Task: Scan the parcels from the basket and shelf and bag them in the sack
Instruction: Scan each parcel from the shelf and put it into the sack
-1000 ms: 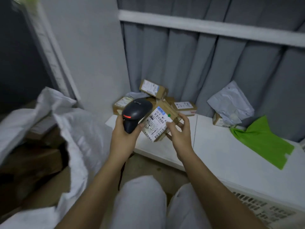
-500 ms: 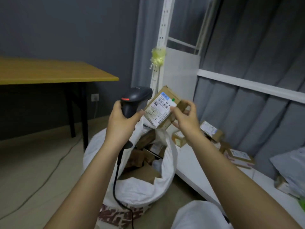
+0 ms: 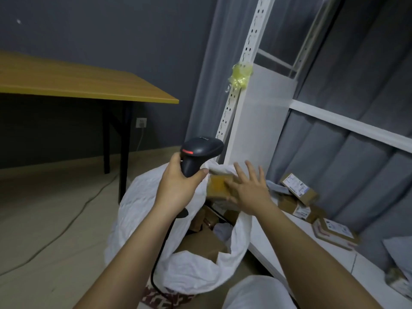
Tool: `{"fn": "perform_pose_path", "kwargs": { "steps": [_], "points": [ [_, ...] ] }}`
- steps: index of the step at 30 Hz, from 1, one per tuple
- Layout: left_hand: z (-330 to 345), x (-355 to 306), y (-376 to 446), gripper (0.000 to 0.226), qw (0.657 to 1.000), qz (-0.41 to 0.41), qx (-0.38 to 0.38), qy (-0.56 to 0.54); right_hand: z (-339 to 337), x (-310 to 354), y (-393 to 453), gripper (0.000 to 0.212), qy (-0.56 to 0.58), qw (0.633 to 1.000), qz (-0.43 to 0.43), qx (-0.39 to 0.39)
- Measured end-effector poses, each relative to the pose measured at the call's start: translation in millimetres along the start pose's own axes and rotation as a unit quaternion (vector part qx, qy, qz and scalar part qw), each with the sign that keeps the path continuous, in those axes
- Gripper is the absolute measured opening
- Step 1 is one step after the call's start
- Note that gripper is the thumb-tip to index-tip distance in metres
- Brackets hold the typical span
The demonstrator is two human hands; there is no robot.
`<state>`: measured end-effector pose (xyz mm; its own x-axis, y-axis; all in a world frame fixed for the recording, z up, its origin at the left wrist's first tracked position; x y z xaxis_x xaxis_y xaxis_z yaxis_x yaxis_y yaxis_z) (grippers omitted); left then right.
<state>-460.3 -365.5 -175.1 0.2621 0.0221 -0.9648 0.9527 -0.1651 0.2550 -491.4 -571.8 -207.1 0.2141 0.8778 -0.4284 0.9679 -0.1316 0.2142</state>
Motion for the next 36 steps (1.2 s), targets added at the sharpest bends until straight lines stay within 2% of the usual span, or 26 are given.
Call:
{"fn": "perform_pose_path", "kwargs": {
  "steps": [2,4,7,9,11,14,22,25,31,34,36],
  "points": [
    [3.7,1.0,0.6,0.041,1.0,-0.002,0.008,-0.003,13.6,-5.7,-0.1,0.054,0.038,0.997,0.034,0.057],
    [7.1,-0.8,-1.5,0.04,1.0,-0.002,0.019,-0.009,12.6,-12.0,-3.5,0.045,0.188,0.979,0.076,0.031],
    [19.8,-6.6,-11.1,0.042,0.999,0.004,0.047,-0.024,-1.4,-35.4,-20.6,0.03,0.422,0.89,0.153,-0.083],
    [35.2,-14.4,-22.0,0.044,0.997,0.013,0.074,-0.034,1.9,-55.1,-37.2,0.025,0.493,0.837,0.203,-0.119],
    [57.4,-25.1,-34.6,0.041,0.993,0.024,0.106,-0.042,12.5,-77.8,-55.8,0.021,0.525,0.803,0.243,-0.146],
    [100.6,-37.6,-51.6,0.036,0.988,0.034,0.148,-0.039,35.3,-118.3,-92.1,0.02,0.542,0.763,0.305,-0.178],
    [251.7,-57.1,-110.4,0.038,0.962,0.042,0.268,-0.007,109.8,-232.0,-237.2,0.016,0.535,0.654,0.506,-0.173],
    [322.1,-55.2,-139.1,0.039,0.947,0.043,0.317,-0.004,139.2,-274.4,-304.9,0.019,0.519,0.623,0.561,-0.166],
    [487.7,-41.5,-204.5,0.039,0.907,0.035,0.42,0.001,215.0,-361.6,-442.7,0.017,0.463,0.537,0.681,-0.182],
    [571.7,-21.9,-242.5,0.036,0.883,0.028,0.468,0.007,267.9,-396.8,-502.6,0.021,0.42,0.513,0.73,-0.165],
    [624.5,-0.6,-266.7,0.036,0.866,0.032,0.498,0.021,310.6,-414.5,-537.2,0.027,0.39,0.509,0.756,-0.133]
  ]
}}
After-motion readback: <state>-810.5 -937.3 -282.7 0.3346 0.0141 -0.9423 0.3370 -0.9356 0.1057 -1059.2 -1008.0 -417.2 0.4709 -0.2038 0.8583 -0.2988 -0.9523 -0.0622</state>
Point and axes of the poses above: each hand's wrist, its own y-axis towards the middle knuckle, its own z-axis out of the palm, x = y × z, the point moved 8 cm from there along y, towards the middle knuckle, and after that the axes turned 6 degrees about -x, right-handed, at the moved point
